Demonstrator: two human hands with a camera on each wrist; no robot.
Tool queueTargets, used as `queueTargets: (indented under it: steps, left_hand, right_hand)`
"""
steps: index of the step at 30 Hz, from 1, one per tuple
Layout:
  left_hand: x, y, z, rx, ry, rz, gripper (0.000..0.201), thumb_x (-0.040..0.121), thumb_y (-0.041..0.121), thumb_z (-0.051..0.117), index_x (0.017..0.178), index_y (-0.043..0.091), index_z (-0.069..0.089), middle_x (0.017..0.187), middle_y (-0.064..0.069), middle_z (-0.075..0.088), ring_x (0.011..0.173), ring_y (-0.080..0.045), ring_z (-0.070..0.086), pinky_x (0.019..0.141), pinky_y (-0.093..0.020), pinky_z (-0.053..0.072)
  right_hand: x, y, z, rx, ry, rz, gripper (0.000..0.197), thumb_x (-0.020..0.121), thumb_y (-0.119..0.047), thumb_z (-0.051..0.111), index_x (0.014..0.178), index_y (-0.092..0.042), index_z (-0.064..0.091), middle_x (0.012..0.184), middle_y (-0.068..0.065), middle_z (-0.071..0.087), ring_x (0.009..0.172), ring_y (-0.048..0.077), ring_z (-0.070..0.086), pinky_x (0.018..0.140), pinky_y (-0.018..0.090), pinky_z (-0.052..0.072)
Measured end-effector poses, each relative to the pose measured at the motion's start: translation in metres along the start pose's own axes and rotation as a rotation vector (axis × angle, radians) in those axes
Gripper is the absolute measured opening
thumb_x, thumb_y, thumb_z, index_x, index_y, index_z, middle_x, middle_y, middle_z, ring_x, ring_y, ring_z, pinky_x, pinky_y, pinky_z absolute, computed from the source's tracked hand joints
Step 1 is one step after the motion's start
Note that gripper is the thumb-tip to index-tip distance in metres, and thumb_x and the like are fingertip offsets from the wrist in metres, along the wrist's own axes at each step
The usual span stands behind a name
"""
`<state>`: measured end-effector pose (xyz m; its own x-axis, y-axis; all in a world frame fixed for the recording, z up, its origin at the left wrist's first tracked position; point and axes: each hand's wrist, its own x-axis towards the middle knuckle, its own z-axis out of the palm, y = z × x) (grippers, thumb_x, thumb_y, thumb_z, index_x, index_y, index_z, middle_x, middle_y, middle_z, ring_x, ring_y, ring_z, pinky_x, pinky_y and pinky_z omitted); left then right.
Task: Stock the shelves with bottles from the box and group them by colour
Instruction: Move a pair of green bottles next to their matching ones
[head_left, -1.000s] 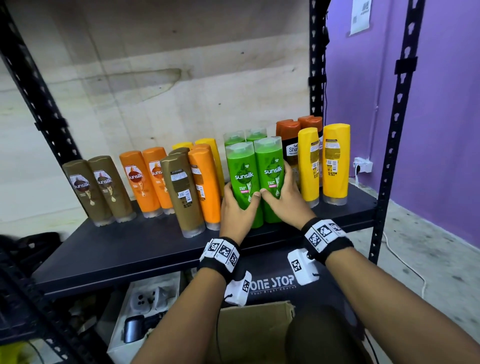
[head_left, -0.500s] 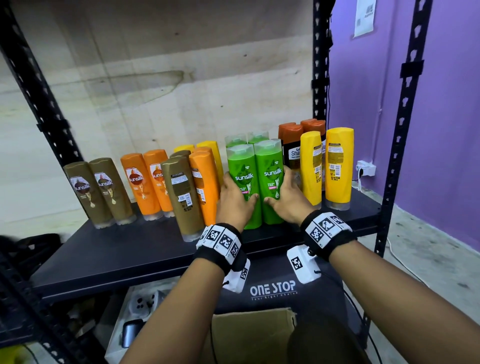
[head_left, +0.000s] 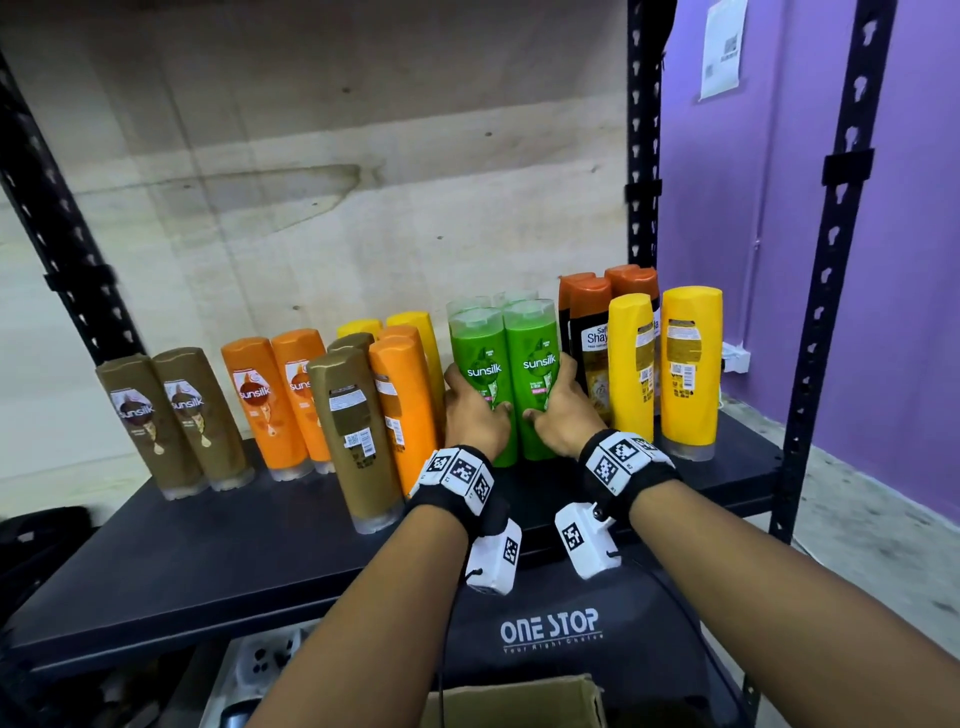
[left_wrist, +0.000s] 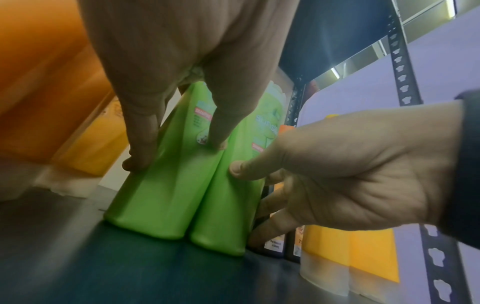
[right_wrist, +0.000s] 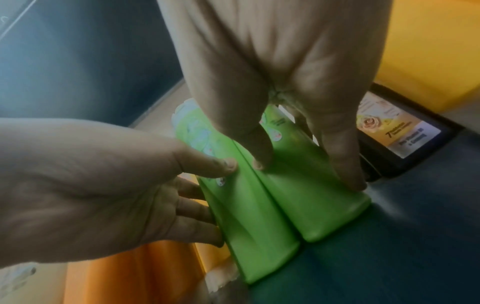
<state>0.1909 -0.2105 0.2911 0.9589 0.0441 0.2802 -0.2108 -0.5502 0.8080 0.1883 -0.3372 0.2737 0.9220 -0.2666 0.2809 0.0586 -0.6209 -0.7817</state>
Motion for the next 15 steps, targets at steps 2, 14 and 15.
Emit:
queueTargets:
  steps: [2, 14, 15]
  left_hand:
    - [0.006, -0.001, 0.003, 0.003, 0.0, -0.008, 0.08, 0.093, 0.013, 0.068, 0.152, 0.016, 0.014, 0.143, -0.016, 0.05, 0.131, -0.037, 0.051, 0.107, -0.042, 0.043]
    - [0.024, -0.005, 0.01, -0.045, -0.028, -0.049, 0.085, 0.095, 0.014, 0.065, 0.155, 0.023, 0.006, 0.146, -0.008, 0.048, 0.131, -0.033, 0.052, 0.104, -0.039, 0.044]
    - [0.025, -0.005, 0.01, -0.043, -0.028, -0.051, 0.086, 0.095, 0.015, 0.065, 0.155, 0.023, 0.005, 0.147, -0.008, 0.048, 0.131, -0.032, 0.052, 0.104, -0.04, 0.044]
  right_hand:
    - [0.005, 0.0, 0.002, -0.002, -0.005, 0.003, 0.088, 0.093, -0.01, 0.064, 0.154, -0.023, 0.001, 0.139, 0.013, 0.049, 0.105, 0.023, 0.055, 0.09, 0.029, 0.041]
    - [0.025, 0.003, 0.008, 0.046, -0.026, 0.023, 0.083, 0.093, -0.009, 0.062, 0.152, -0.024, 0.005, 0.137, 0.01, 0.053, 0.102, 0.019, 0.052, 0.09, 0.025, 0.039]
    - [0.026, 0.003, 0.009, 0.054, -0.027, 0.027, 0.083, 0.093, -0.009, 0.062, 0.152, -0.024, 0.006, 0.138, 0.011, 0.053, 0.105, 0.021, 0.055, 0.09, 0.026, 0.039]
